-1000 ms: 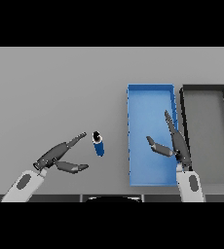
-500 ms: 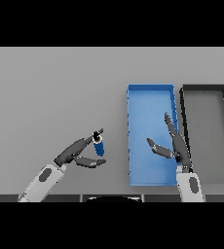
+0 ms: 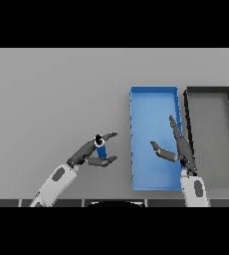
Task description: Pick up the blue pipe and place it into the blue bin.
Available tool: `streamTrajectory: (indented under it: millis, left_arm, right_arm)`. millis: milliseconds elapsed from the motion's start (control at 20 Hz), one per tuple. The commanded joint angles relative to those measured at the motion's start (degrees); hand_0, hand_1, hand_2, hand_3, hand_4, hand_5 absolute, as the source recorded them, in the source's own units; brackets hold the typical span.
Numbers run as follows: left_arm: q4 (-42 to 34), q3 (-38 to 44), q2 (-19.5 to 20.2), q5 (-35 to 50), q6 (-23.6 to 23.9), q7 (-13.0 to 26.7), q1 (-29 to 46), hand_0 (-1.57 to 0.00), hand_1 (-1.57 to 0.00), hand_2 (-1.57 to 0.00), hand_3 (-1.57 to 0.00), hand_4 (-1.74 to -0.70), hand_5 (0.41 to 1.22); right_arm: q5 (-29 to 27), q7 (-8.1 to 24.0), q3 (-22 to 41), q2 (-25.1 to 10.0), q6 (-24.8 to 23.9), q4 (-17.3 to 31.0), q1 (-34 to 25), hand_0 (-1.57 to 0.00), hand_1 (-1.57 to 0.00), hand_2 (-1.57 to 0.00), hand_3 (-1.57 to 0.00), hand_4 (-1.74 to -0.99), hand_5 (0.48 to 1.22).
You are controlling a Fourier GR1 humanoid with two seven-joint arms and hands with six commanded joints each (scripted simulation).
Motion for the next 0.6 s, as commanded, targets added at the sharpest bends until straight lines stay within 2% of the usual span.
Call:
streamTrajectory:
  millis: [0,50,100,200,300,400,550]
  left_arm:
    - [-0.1,0.3,-0.8,1.1,-0.3,0.0,0.0,0.00,-0.12,-0.27,-0.20,-1.22,0.635]
    - [0.0,0.5,-1.3,1.9,-0.7,-0.3,-0.1,-0.04,-0.25,-0.42,-0.35,-1.27,0.675]
    - [0.0,0.6,-1.7,2.7,-1.0,-1.2,0.6,-0.18,-0.41,-0.58,-0.59,-1.30,0.784]
    - [-0.4,0.5,-2.5,2.9,-0.2,-1.4,1.2,-0.65,-0.83,-0.94,-0.91,-1.45,0.941]
    - [-0.9,0.1,-3.2,2.2,0.0,-0.6,1.0,-0.98,-1.10,-1.16,-1.11,-1.55,1.042]
    - [-2.0,-1.4,-3.1,1.5,0.5,-1.2,1.9,-1.19,-1.27,-1.31,-1.26,-1.62,1.106]
    - [-1.7,-2.2,-3.2,0.3,1.2,-2.6,1.6,-1.38,-1.42,-1.44,-1.41,-1.54,1.162]
  right_arm:
    - [-0.4,-0.5,-0.3,-0.3,0.2,-0.5,0.1,0.00,0.00,0.00,0.00,-1.188,0.556]
    - [-0.9,-0.7,-0.3,0.0,0.3,-0.9,0.3,0.00,0.00,0.00,0.00,-1.196,0.560]
    - [-0.7,-0.1,0.0,0.3,0.2,-1.0,0.5,0.00,0.00,0.00,0.00,-1.192,0.560]
    - [-0.6,-0.3,0.1,0.2,0.4,-1.3,1.0,0.00,0.00,0.00,0.00,-1.189,0.562]
    - [-0.2,0.1,-0.1,-0.1,0.0,-0.6,0.4,0.00,0.00,0.00,0.00,-1.182,0.562]
    - [0.1,-0.3,0.0,0.0,-0.2,-0.7,0.2,0.00,0.00,0.00,0.00,-1.178,0.561]
    - [-0.3,0.6,-0.1,0.0,0.1,-0.2,-0.3,0.00,0.00,0.00,0.00,-1.176,0.559]
